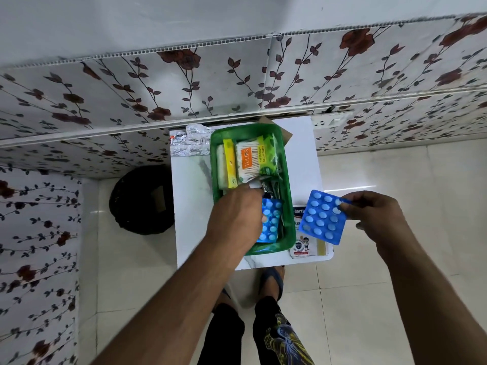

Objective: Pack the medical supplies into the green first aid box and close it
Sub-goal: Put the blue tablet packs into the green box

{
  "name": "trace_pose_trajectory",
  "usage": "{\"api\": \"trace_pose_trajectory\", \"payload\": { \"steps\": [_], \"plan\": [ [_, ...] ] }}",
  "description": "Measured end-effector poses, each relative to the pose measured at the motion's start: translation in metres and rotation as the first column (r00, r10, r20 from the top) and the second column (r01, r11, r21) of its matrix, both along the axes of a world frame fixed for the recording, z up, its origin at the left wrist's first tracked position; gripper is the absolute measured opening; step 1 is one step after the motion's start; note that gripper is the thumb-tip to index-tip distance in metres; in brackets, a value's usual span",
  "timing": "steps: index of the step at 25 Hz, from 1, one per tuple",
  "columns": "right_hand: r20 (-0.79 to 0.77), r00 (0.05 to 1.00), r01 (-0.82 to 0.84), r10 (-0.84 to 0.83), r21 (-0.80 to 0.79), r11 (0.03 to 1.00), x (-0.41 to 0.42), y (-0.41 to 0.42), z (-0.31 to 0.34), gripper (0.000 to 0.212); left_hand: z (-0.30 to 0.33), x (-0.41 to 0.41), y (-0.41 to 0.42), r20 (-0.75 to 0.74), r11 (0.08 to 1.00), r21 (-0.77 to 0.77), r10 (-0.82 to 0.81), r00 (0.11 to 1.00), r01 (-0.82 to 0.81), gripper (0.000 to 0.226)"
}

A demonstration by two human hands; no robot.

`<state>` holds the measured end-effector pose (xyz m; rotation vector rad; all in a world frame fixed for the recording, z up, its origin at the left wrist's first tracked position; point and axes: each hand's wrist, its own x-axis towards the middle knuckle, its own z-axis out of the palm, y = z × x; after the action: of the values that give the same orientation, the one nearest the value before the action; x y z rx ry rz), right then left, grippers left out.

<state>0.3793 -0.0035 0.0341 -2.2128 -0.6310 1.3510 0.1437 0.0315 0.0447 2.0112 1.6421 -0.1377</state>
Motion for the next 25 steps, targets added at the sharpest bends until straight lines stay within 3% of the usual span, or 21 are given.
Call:
{"api": "trace_pose_trajectory", "payload": {
  "steps": [3,7,12,15,17,19,21,25],
  "plan": [
    [0.015,1.000,0.016,-0.017,0.062,0.998,-0.005,0.004,0.015,0.015,-0.005,0.005,-0.007,-0.043,0.997,0.053,-0.049,0.998,0.051,0.020],
    [0.038,0.998,0.040,-0.048,0.190,0.981,-0.017,0.014,0.041,0.020,-0.004,0.004,-0.010,0.009,0.998,0.059,-0.029,1.000,0.029,0.039],
    [0.053,0.997,-0.070,0.058,0.251,0.965,-0.039,0.030,0.057,0.025,0.008,-0.003,-0.003,0.033,0.996,0.084,-0.042,0.999,0.040,0.036],
    [0.179,0.953,-0.278,0.245,0.196,0.940,-0.061,0.034,0.055,0.022,0.021,-0.028,0.013,0.195,0.971,0.157,0.146,0.970,-0.178,0.042],
    [0.320,0.841,-0.491,0.436,0.113,0.864,-0.083,0.033,0.050,0.019,0.023,-0.059,0.021,0.282,0.907,0.174,0.328,0.901,-0.384,0.029],
    [0.504,0.607,-0.697,0.615,-0.034,0.716,-0.104,0.032,0.045,0.021,0.013,-0.086,0.022,0.341,0.841,0.148,0.451,0.825,-0.521,0.023],
    [0.608,0.401,-0.782,0.685,-0.162,0.601,-0.118,0.035,0.042,0.025,-0.002,-0.103,0.021,0.358,0.815,0.084,0.512,0.781,-0.573,0.021],
    [0.546,0.264,-0.811,0.795,-0.321,0.489,-0.132,0.037,0.044,0.022,-0.021,-0.113,0.021,0.387,0.812,0.027,0.530,0.755,-0.584,0.020]
  ]
}}
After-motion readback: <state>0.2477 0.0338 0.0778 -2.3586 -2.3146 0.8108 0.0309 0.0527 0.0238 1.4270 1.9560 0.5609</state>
